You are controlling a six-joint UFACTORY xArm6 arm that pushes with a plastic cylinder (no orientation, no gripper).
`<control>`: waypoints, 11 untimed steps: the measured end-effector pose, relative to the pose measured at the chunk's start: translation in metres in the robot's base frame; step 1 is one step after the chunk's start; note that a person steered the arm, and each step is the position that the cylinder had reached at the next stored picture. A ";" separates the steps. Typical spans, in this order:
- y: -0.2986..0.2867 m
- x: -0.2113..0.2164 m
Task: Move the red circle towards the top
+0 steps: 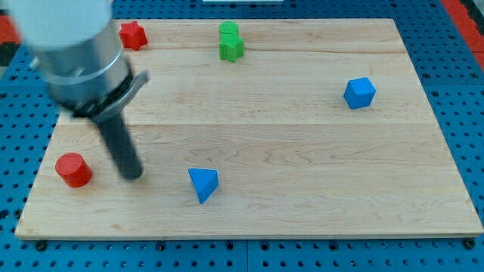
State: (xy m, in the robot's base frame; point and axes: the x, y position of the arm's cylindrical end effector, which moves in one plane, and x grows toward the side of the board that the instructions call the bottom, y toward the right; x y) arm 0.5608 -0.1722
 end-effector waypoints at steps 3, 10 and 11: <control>-0.012 -0.066; 0.051 -0.110; 0.065 -0.114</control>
